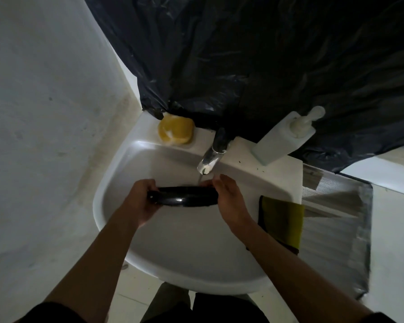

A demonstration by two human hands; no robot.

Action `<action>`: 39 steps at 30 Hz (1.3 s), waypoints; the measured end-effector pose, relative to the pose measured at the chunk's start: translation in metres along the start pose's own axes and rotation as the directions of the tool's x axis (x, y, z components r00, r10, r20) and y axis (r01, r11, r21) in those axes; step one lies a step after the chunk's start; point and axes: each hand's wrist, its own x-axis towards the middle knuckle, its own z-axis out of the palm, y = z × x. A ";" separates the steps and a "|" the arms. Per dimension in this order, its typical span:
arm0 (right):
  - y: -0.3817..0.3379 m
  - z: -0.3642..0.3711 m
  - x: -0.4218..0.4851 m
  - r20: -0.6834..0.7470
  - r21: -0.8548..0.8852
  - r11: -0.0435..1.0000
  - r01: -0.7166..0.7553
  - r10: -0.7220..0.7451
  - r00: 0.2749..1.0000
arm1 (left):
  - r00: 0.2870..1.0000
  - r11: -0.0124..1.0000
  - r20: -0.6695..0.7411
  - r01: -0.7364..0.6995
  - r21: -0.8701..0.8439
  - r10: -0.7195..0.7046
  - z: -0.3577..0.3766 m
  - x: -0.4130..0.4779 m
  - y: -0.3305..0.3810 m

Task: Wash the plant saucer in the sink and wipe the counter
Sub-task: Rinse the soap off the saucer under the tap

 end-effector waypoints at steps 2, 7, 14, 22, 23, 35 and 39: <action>0.003 -0.001 0.003 0.043 -0.077 0.994 -0.072 0.076 0.996 | 0.996 1.000 0.088 -0.015 0.007 0.015 -0.003 0.009 -0.005; 0.018 -0.010 0.007 0.106 -0.223 0.975 0.017 0.007 0.994 | 0.988 0.995 0.146 -0.056 0.081 0.044 -0.004 0.006 -0.009; 0.039 -0.009 0.004 0.071 -0.598 0.788 0.144 -0.127 0.989 | 0.988 0.995 0.119 -0.099 0.023 0.096 0.001 0.012 -0.034; 0.045 0.045 0.009 0.084 -0.890 0.440 0.118 -0.096 0.992 | 0.966 0.969 0.128 -0.235 0.073 0.224 0.008 -0.001 -0.045; 0.045 0.053 0.008 0.105 -0.880 0.455 0.135 -0.089 0.990 | 0.963 0.966 0.122 -0.249 0.067 0.240 0.008 -0.001 -0.046; 0.021 0.087 -0.018 0.643 -0.458 0.696 0.553 -0.170 0.747 | 0.943 0.952 0.133 -0.306 -0.015 0.305 -0.004 0.008 -0.041; 0.031 0.063 -0.040 0.753 -0.338 0.745 0.575 -0.152 0.640 | 0.932 0.932 0.005 -0.363 0.015 0.363 -0.013 0.008 -0.038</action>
